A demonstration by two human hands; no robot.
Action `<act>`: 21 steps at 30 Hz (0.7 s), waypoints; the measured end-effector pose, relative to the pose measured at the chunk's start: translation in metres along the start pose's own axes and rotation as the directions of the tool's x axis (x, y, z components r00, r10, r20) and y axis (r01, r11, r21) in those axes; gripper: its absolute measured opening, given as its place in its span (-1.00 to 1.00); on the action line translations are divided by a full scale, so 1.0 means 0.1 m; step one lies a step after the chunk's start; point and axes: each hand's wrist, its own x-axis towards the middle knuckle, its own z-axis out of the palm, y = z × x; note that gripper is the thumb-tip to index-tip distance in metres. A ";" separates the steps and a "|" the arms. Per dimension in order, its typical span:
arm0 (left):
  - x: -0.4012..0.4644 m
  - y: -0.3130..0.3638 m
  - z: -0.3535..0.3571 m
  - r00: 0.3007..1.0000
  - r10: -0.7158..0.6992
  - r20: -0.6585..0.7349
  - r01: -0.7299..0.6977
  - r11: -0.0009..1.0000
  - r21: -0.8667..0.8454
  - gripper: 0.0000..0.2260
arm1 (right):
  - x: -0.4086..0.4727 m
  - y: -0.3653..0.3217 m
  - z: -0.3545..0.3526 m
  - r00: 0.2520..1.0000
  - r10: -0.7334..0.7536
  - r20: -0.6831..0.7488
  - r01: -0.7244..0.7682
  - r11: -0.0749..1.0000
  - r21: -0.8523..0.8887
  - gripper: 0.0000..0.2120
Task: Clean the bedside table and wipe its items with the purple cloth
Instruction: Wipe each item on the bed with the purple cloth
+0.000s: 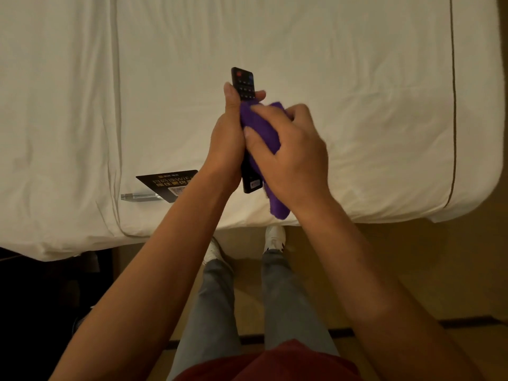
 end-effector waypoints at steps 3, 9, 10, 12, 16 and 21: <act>0.12 -0.06 -0.06 1.000 -0.001 0.003 0.001 0.996 -0.093 -0.43 | -0.21 0.09 0.07 0.998 0.009 0.069 -0.007 1.000 -0.022 -0.55; 0.35 -0.22 -0.21 0.999 -0.002 -0.053 -0.007 0.985 -0.175 -0.44 | -0.52 0.33 0.08 0.968 0.070 0.242 -0.060 0.997 -0.051 -0.55; 0.40 -0.25 -0.25 0.996 -0.025 -0.081 0.012 0.989 -0.150 -0.46 | -0.53 0.39 0.05 0.957 0.103 0.271 -0.096 0.995 -0.040 -0.56; 0.49 -0.33 -0.32 0.984 -0.089 -0.155 0.081 0.995 -0.060 -0.52 | -0.52 0.55 -0.01 0.945 0.181 0.273 -0.193 0.981 0.017 -0.60; 0.61 -0.72 -0.41 0.982 0.013 -0.186 0.077 0.880 0.469 -0.50 | -0.50 0.89 -0.20 0.930 0.343 0.133 -0.362 0.917 0.166 -0.73; 0.65 -1.36 -0.43 0.984 0.053 0.168 -0.176 0.297 0.939 -0.51 | -0.53 1.24 -0.36 0.877 0.479 0.038 -0.473 0.848 0.237 -0.75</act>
